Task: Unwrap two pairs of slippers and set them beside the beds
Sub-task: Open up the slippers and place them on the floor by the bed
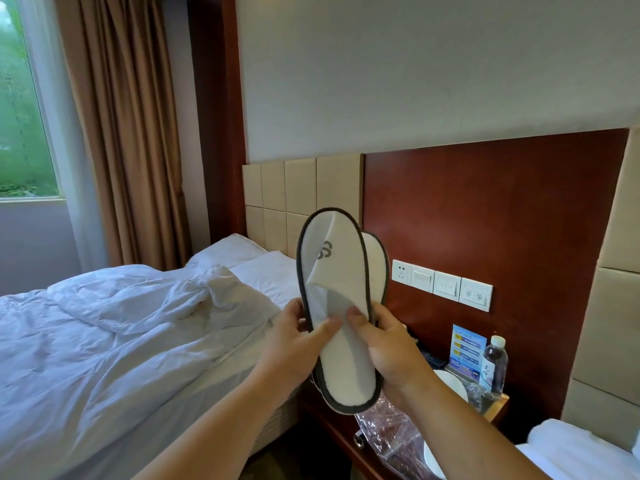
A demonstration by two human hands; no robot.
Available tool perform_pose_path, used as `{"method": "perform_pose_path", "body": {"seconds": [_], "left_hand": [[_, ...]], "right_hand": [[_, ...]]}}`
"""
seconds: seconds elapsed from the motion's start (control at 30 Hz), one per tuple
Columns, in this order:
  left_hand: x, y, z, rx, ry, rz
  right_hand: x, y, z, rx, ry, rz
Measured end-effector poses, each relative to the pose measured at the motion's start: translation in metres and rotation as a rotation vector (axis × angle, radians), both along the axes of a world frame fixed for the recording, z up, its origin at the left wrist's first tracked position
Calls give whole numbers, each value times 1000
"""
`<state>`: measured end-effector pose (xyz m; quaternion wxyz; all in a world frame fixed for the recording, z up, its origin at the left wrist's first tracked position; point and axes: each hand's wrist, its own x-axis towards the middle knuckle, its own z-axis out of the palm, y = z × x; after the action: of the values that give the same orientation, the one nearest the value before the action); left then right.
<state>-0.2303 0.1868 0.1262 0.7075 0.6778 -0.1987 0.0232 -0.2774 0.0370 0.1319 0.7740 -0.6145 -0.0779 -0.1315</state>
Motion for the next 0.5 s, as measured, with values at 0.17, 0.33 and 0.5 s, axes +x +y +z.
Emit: {"method": "perform_pose_path", "body": {"seconds": [0.17,0.33,0.5], "left_hand": [[10,14,6,-175,15,-15],[22,35,2,-194,-1,8],[28,42,-5,-215,21,15]], "right_hand": [[2,-14,2,52,3,-127],[0,-28,3,50,24,-177],[2,-28,2,67,28,-184]]}}
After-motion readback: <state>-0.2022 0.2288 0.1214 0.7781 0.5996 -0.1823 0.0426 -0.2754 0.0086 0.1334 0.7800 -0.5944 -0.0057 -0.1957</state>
